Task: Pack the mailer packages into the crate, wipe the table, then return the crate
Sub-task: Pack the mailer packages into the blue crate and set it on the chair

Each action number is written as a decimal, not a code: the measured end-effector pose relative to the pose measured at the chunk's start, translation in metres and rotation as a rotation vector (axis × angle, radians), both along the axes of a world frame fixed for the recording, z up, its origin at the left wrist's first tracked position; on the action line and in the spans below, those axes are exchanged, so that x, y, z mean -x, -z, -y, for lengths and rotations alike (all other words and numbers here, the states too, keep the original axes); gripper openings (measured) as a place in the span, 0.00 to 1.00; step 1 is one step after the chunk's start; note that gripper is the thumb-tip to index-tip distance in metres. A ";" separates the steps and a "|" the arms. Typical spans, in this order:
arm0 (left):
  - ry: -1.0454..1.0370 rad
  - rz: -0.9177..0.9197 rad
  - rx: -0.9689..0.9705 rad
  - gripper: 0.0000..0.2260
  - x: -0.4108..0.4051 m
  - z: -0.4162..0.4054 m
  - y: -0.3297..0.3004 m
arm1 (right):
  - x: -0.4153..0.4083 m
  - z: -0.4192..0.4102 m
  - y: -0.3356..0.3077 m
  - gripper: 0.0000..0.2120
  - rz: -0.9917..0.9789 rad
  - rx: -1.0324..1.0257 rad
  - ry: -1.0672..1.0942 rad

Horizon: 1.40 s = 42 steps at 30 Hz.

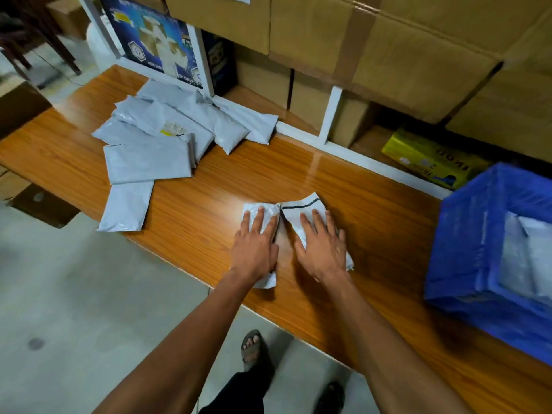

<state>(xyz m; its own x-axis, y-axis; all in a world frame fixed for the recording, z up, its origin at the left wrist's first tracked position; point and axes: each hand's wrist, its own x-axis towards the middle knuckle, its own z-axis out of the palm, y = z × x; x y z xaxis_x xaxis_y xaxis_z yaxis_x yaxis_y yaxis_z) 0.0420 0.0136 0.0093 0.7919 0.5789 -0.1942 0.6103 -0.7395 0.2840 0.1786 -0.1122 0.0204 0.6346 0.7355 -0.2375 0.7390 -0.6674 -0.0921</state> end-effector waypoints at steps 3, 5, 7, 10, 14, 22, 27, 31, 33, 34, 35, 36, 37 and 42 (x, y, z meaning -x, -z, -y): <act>0.059 0.099 -0.034 0.32 -0.025 0.040 -0.027 | -0.021 0.040 -0.033 0.33 0.089 -0.047 0.041; 0.095 0.158 -0.085 0.33 -0.047 0.062 -0.047 | -0.036 0.067 -0.060 0.33 0.131 -0.083 0.075; 0.139 0.220 -0.138 0.33 -0.072 0.085 -0.072 | -0.053 0.094 -0.089 0.32 0.175 -0.139 0.117; 0.160 0.366 -0.182 0.32 -0.108 0.131 -0.113 | -0.082 0.144 -0.130 0.31 0.254 -0.248 0.189; 0.221 0.483 -0.143 0.31 -0.157 0.211 -0.159 | -0.127 0.226 -0.166 0.31 0.249 -0.279 0.295; 0.472 0.384 -0.041 0.34 -0.277 0.370 -0.181 | -0.217 0.402 -0.176 0.32 0.249 -0.217 0.520; 0.557 0.245 0.070 0.32 -0.351 0.452 -0.169 | -0.273 0.489 -0.158 0.31 0.200 -0.196 0.629; 0.583 0.168 0.055 0.32 -0.403 0.494 -0.148 | -0.315 0.526 -0.141 0.31 0.193 -0.146 0.674; 0.578 0.147 0.042 0.32 -0.424 0.505 -0.134 | -0.332 0.537 -0.132 0.32 0.184 -0.141 0.681; 0.574 0.135 0.039 0.32 -0.433 0.509 -0.127 | -0.338 0.541 -0.128 0.32 0.181 -0.141 0.682; 0.570 0.119 0.031 0.33 -0.441 0.513 -0.121 | -0.344 0.544 -0.124 0.32 0.176 -0.138 0.684; 0.564 0.097 0.020 0.33 -0.447 0.516 -0.116 | -0.348 0.547 -0.119 0.32 0.169 -0.131 0.686; 0.555 0.078 0.008 0.33 -0.452 0.520 -0.111 | -0.351 0.549 -0.115 0.32 0.159 -0.123 0.686; 0.517 0.050 0.043 0.31 -0.464 0.541 -0.080 | -0.350 0.549 -0.082 0.31 0.171 -0.102 0.688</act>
<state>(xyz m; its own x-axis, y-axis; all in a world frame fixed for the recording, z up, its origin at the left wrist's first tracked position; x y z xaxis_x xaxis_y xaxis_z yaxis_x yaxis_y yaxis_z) 0.5058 -0.5277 0.0893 0.9812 0.1016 -0.1639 0.1529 -0.9277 0.3404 0.5290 -0.6614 0.1022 0.9847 0.1684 -0.0443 0.1634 -0.9815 -0.0998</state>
